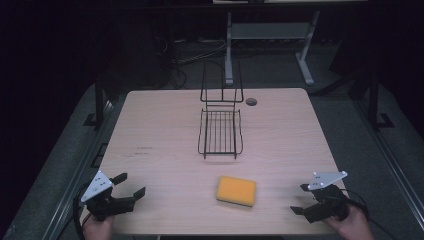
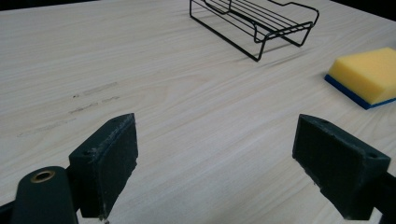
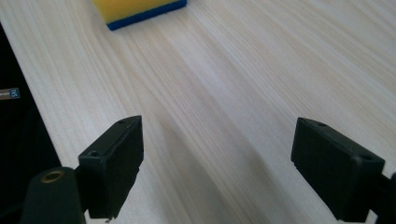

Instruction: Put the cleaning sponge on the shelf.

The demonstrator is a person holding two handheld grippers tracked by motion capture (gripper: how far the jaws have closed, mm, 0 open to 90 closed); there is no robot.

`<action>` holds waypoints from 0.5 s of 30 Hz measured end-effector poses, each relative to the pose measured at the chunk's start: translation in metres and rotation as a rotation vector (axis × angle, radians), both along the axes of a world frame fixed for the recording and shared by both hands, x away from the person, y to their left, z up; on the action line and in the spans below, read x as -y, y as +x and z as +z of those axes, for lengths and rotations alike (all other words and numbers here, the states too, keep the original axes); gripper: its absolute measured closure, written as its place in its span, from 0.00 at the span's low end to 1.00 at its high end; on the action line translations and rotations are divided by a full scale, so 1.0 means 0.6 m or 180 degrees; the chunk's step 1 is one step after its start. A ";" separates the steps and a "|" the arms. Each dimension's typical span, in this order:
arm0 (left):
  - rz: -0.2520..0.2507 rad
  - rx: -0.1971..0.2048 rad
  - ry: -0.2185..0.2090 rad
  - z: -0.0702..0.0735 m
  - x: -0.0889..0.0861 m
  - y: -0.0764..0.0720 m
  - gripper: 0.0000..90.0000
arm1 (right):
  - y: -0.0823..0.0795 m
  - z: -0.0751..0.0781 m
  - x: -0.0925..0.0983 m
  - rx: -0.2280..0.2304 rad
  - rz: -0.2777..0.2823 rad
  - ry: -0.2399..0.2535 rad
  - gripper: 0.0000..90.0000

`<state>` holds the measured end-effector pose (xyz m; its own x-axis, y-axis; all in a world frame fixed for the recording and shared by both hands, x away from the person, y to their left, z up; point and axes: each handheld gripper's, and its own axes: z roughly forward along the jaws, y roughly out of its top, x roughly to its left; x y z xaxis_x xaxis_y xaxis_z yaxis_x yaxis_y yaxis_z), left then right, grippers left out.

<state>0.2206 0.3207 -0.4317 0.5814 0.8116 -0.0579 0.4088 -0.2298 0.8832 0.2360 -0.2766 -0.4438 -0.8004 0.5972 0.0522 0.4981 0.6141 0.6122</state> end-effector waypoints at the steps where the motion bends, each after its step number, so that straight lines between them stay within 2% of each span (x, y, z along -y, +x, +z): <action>1: -0.0007 -0.0009 0.0001 0.000 0.000 0.000 0.15 | -0.001 0.002 -0.002 -0.0013 0.0009 0.0006 0.18; 15: -0.0001 -0.0009 0.0005 -0.001 0.001 0.000 0.15 | 0.007 0.018 -0.025 -0.0032 0.0145 -0.0051 0.18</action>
<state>0.2207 0.3199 -0.4321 0.5815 0.8115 -0.0583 0.4111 -0.2312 0.8818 0.2404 -0.2616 -0.4330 -0.8262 0.5610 0.0510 0.4755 0.6460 0.5972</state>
